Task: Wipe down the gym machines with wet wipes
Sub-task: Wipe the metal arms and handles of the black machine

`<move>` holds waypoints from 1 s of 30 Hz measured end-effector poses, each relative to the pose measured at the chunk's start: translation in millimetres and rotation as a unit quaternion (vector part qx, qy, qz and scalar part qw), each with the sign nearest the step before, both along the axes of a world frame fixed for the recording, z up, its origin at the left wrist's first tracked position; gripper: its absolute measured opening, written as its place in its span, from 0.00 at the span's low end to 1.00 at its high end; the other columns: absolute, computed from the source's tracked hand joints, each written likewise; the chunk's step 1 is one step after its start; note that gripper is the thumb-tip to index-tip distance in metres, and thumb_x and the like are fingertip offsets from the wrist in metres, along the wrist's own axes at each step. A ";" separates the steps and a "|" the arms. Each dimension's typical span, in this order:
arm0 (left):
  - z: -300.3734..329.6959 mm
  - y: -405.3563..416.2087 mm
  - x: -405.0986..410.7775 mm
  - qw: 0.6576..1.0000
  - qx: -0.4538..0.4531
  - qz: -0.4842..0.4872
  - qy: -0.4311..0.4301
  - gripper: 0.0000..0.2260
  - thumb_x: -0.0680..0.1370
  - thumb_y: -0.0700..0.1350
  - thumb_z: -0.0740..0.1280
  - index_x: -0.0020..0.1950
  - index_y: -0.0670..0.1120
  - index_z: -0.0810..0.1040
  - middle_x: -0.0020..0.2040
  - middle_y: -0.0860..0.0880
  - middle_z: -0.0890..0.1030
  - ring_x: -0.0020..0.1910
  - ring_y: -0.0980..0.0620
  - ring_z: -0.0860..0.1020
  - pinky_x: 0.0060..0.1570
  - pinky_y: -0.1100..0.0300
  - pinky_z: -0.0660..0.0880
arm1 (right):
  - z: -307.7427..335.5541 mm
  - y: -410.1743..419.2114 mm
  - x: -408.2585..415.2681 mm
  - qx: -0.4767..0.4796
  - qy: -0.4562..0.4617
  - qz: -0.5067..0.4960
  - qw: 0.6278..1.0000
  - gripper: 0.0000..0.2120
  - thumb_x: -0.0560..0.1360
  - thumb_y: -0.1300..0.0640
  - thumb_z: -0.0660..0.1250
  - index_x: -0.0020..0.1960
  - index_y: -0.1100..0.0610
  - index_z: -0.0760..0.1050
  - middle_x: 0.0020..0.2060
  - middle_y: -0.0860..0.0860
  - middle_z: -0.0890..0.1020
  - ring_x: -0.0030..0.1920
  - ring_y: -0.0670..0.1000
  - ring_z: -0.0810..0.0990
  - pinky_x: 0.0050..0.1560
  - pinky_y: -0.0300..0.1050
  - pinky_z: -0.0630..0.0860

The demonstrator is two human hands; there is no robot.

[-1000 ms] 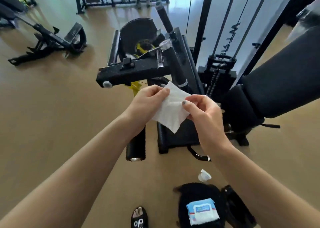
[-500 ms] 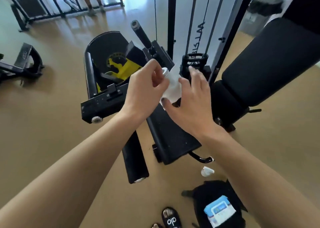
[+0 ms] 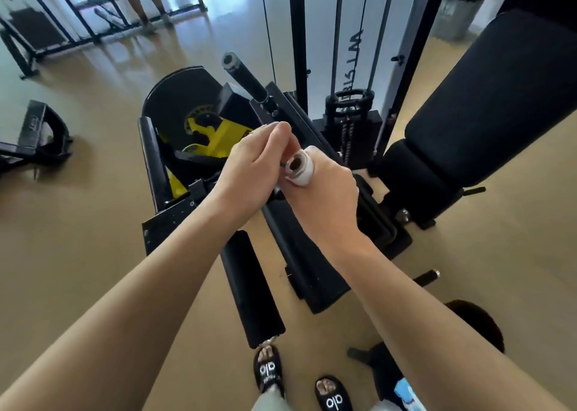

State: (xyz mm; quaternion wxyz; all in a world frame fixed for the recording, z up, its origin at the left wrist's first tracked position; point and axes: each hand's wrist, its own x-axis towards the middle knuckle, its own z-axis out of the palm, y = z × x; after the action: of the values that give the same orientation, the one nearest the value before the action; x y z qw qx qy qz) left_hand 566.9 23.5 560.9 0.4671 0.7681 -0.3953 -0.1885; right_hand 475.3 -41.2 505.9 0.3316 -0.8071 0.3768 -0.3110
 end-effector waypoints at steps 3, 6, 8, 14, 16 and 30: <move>-4.2 -11.8 6.4 0.999 -0.013 -0.029 -0.021 0.16 0.84 0.47 0.57 0.41 0.43 0.76 0.41 0.45 0.77 0.41 0.50 0.75 0.43 0.54 0.72 | -3.3 0.3 4.4 -0.032 -0.007 -0.020 0.999 0.13 0.74 0.44 0.69 0.41 0.52 0.72 0.31 0.45 0.80 0.32 0.49 0.80 0.37 0.53 0.79; -5.9 -18.7 6.1 0.994 -0.027 -0.083 -0.073 0.14 0.85 0.46 0.58 0.42 0.41 0.72 0.39 0.48 0.72 0.38 0.54 0.70 0.40 0.62 0.67 | -16.2 2.3 1.8 -0.046 -0.004 -0.054 0.997 0.12 0.76 0.49 0.70 0.41 0.55 0.71 0.31 0.47 0.78 0.31 0.49 0.79 0.34 0.52 0.79; -5.7 -21.3 6.8 0.986 -0.029 -0.127 -0.104 0.14 0.85 0.45 0.58 0.41 0.40 0.71 0.39 0.47 0.72 0.39 0.52 0.70 0.41 0.64 0.66 | -29.3 5.0 -4.8 -0.051 0.011 -0.104 0.993 0.13 0.76 0.53 0.72 0.40 0.56 0.70 0.30 0.48 0.77 0.30 0.50 0.77 0.31 0.52 0.79; -8.0 -25.4 19.4 0.971 0.030 -0.229 -0.068 0.11 0.85 0.44 0.54 0.46 0.48 0.72 0.45 0.53 0.74 0.51 0.51 0.70 0.52 0.63 0.65 | -22.9 13.7 -1.0 -0.028 0.028 -0.149 0.988 0.09 0.75 0.54 0.71 0.41 0.56 0.74 0.30 0.48 0.79 0.31 0.50 0.78 0.34 0.53 0.79; -5.3 -25.9 21.2 0.968 0.028 -0.241 -0.059 0.11 0.86 0.47 0.53 0.50 0.48 0.74 0.49 0.52 0.75 0.54 0.52 0.70 0.56 0.60 0.66 | -2.6 12.1 12.6 -0.017 0.033 -0.111 0.993 0.04 0.75 0.55 0.69 0.47 0.56 0.78 0.34 0.50 0.82 0.35 0.52 0.81 0.38 0.54 0.80; -37.2 -16.8 49.5 0.940 0.043 -0.311 0.136 0.16 0.86 0.44 0.53 0.57 0.49 0.81 0.51 0.58 0.84 0.54 0.63 0.79 0.53 0.69 0.72 | -31.4 16.0 3.0 0.018 0.031 -0.189 0.981 0.12 0.74 0.46 0.67 0.44 0.54 0.77 0.34 0.46 0.81 0.37 0.49 0.81 0.41 0.55 0.79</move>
State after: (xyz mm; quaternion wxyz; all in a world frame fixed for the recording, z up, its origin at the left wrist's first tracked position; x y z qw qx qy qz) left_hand 616.4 6.7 523.7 0.4010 0.5930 -0.5388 -0.4441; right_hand 478.3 -25.1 474.5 0.2698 -0.7243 0.5383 -0.3359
